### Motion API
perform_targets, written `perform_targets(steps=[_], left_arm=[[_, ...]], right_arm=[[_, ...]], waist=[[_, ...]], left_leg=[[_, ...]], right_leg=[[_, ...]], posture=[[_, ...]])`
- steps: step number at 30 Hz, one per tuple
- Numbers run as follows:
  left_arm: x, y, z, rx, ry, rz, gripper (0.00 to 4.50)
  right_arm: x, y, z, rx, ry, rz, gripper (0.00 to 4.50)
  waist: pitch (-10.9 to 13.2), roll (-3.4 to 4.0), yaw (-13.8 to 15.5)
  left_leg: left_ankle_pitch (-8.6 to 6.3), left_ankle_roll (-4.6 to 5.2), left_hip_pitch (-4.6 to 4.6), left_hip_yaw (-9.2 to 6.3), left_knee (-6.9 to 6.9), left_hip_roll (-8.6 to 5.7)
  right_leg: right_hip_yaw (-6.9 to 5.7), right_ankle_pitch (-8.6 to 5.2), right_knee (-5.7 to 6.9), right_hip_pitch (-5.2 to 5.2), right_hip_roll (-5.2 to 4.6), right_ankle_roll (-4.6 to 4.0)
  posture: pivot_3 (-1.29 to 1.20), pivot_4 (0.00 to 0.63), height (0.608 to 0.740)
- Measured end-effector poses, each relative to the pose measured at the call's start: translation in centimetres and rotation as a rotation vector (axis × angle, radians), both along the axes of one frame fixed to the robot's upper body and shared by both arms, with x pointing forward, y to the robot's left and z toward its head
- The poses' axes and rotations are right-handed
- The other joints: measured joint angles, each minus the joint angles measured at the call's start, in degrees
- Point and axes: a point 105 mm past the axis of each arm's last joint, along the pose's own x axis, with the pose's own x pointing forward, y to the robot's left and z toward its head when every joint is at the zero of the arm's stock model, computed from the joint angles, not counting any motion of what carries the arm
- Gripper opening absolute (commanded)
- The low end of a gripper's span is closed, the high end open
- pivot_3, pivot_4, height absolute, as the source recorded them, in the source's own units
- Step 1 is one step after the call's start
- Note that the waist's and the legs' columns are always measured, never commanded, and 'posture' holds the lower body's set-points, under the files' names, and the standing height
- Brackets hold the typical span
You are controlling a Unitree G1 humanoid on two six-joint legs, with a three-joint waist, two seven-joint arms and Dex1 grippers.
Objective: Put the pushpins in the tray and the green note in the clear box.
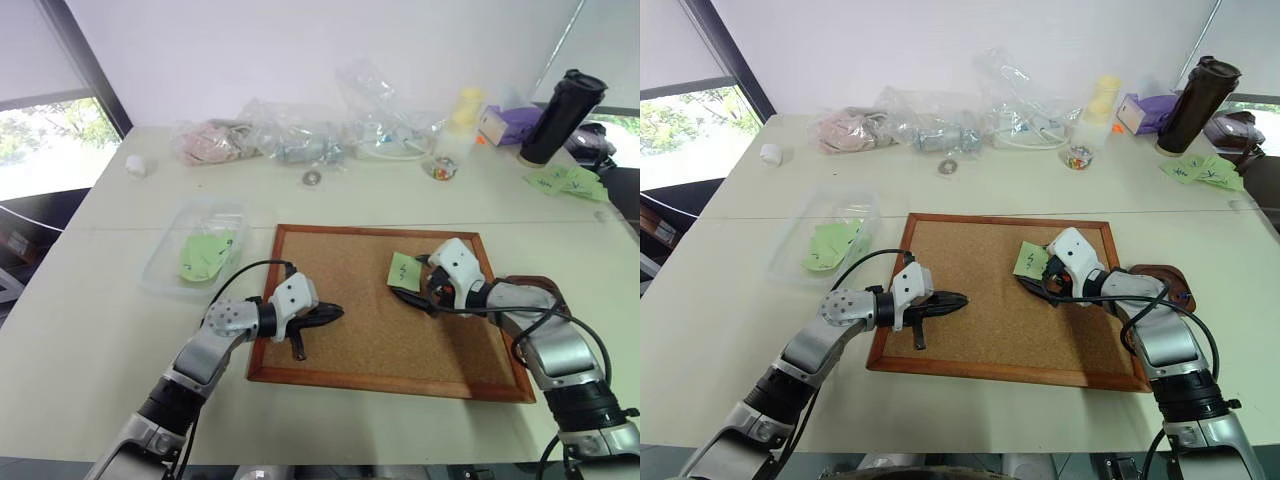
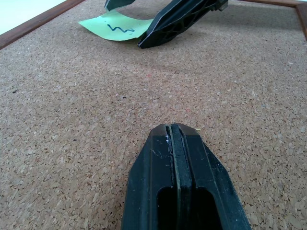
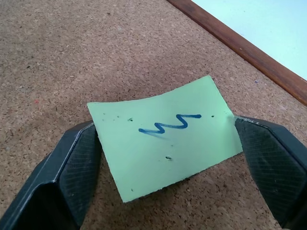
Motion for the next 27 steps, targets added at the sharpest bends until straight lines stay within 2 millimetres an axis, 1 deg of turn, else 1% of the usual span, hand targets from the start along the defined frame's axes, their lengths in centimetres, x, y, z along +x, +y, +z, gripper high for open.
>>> perform_targets(steps=[1, 2, 6, 7, 8, 13, 18, 21, 24, 27], left_arm=[[0.0, 0.0, 0.0, -0.001, 0.000, 0.000, 0.00], [0.0, -0.1, 0.0, -0.001, 0.000, 0.000, 0.00], [0.0, -0.1, 0.0, -0.002, -0.002, 0.002, 0.00], [0.0, -0.1, 0.0, -0.003, -0.002, 0.002, 0.00], [0.0, -0.1, 0.0, -0.003, -0.002, 0.002, 0.00], [0.2, -0.1, 0.1, -0.002, -0.005, 0.001, 0.00], [0.2, 0.0, 0.3, 0.008, -0.010, -0.022, 0.00], [0.3, 0.4, 0.6, 0.033, -0.018, -0.052, 0.00], [0.4, 1.2, 1.1, 0.058, -0.016, -0.081, 0.00], [0.9, 1.7, 1.6, 0.070, -0.011, -0.090, 0.00]], right_arm=[[0.0, 0.1, -0.1, 0.000, 0.002, 0.003, 2.68], [0.0, 0.2, -0.1, -0.001, 0.003, 0.007, 2.35], [-0.1, 0.4, -0.2, 0.005, 0.011, 0.007, 0.42], [0.0, 0.3, -0.3, 0.008, 0.016, 0.001, 0.15], [0.0, 0.3, -0.2, 0.015, 0.019, -0.010, 0.05], [0.4, 0.1, -0.2, 0.109, 0.059, -0.087, 0.05], [0.9, -0.3, 0.4, 0.215, 0.116, -0.172, 0.05], [0.4, 0.1, 1.2, 0.296, 0.167, -0.179, 0.05], [-0.4, 1.0, 2.2, 0.376, 0.228, -0.144, 0.05], [-1.3, 1.8, 2.5, 0.414, 0.295, -0.111, 0.05]], waist=[[0.00, 0.00, 0.04], [0.00, 0.00, 0.06], [0.00, 0.00, 0.30], [0.00, 0.00, 0.37], [-0.01, -0.01, 0.39], [-0.01, -0.02, 0.41], [0.01, 0.00, 0.44], [0.06, 0.03, 0.16], [0.18, 0.04, -1.04], [0.33, 0.04, -1.49]], left_leg=[[0.00, 0.00, 0.00, 0.00, 0.00, 0.00], [0.00, 0.00, 0.00, 0.00, 0.00, 0.00], [0.00, 0.00, 0.00, 0.00, 0.00, -0.01], [0.00, 0.00, 0.00, 0.00, 0.00, -0.01], [0.00, 0.00, 0.00, 0.00, 0.00, 0.00], [0.00, 0.00, 0.00, 0.00, 0.00, -0.01], [0.00, 0.00, -0.14, 0.00, 0.00, -0.01], [0.00, 0.00, -0.23, 0.00, -0.02, 0.02], [0.00, -0.01, -0.28, -0.02, -0.10, 0.07], [0.00, 0.00, -0.28, -0.02, -0.13, 0.07]], right_leg=[[0.00, 0.00, 0.00, 0.00, 0.00, 0.00], [0.00, 0.00, 0.00, 0.00, 0.00, 0.00], [0.00, 0.00, 0.00, 0.00, -0.01, 0.00], [0.00, 0.00, 0.00, 0.00, -0.01, 0.00], [0.00, 0.00, 0.00, 0.00, -0.01, 0.00], [0.01, 0.00, 0.00, 0.01, -0.01, 0.00], [0.01, 0.00, 0.00, -0.13, -0.02, -0.01], [0.01, 0.00, 0.07, -0.30, 0.00, -0.01], [0.00, 0.00, 0.12, -0.39, 0.02, -0.01], [0.01, 0.01, 0.14, -0.48, 0.03, -0.01]], posture=[[0.00, 0.150, 0.740], [0.00, 0.150, 0.740], [0.00, 0.150, 0.740], [0.00, 0.150, 0.740], [0.00, 0.150, 0.740], [0.00, 0.150, 0.740], [0.00, 0.150, 0.740], [0.00, 0.150, 0.740], [0.00, 0.150, 0.740], [0.00, 0.150, 0.740]])
